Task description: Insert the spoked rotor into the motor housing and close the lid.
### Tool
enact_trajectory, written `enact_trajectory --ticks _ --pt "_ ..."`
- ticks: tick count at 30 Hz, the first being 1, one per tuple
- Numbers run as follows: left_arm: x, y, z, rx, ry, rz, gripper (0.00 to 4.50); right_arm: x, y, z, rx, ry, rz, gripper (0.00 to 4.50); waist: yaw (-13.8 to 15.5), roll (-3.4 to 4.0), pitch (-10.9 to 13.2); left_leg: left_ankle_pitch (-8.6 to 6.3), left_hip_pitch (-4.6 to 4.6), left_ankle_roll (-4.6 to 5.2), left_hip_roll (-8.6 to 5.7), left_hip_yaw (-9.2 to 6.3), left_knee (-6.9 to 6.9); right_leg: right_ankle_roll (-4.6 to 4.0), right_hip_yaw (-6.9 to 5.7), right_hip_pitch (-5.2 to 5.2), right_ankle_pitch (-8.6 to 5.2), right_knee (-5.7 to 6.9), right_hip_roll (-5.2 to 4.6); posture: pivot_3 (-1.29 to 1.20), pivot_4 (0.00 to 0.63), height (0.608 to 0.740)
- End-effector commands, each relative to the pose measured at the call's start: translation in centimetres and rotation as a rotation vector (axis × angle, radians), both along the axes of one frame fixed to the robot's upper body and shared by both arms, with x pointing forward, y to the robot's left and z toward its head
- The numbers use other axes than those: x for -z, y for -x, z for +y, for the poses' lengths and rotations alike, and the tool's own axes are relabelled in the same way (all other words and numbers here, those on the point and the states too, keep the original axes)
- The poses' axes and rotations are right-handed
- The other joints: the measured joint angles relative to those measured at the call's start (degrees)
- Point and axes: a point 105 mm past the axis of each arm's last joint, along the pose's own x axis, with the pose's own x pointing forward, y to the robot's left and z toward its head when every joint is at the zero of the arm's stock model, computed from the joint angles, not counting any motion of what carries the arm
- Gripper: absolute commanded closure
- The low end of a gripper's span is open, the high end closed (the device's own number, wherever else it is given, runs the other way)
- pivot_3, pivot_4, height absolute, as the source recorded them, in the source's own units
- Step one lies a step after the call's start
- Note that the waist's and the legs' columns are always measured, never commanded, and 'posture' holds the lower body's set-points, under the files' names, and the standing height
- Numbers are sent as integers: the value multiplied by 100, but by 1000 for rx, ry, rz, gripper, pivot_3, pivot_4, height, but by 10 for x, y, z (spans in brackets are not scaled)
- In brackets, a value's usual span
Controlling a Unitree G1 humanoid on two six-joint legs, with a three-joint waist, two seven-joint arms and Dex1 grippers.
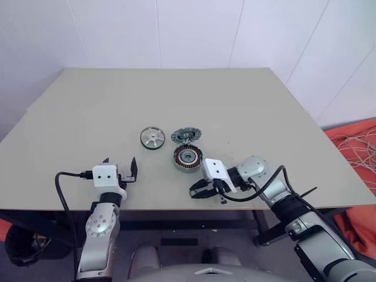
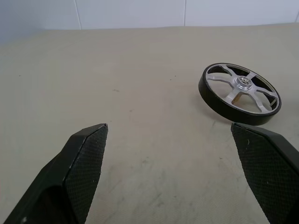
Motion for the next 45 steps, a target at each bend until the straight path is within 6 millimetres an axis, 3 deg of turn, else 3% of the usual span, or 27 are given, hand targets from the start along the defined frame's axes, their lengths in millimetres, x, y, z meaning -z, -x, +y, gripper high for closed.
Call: enact_trajectory --ticks 1,9,12,25,45 --pt "-10 -2 0 -5 -7 -46 0 -19 0 3 0 -66 -17 3940 0 0 0 0 0 0 0 0 0 -3 0 0 1 0 0 0 0 740" --pt "-10 -3 0 0 -4 -44 0 -59 -23 18 102 -193 -79 3940 -7 -1 2 0 5 0 0 0 0 5 0 1 -3 2 1 0 0 740" --pt "-9 -4 -1 2 -2 -43 0 -64 -32 23 144 -203 -94 3940 -2 -1 1 0 6 0 -1 0 0 5 0 -2 -3 8 1 0 0 740" --pt "-9 -4 0 -8 -2 -48 0 -55 -64 34 273 -130 -126 3940 -3 -2 2 0 1 0 -1 0 0 -29 0 -5 12 7 0 0 0 740" --pt "-9 -5 -1 -2 -2 -55 0 -43 -96 9 401 -70 -144 3940 -3 -1 3 0 3 0 -1 1 1 -39 -1 -5 16 10 0 0 0 740"
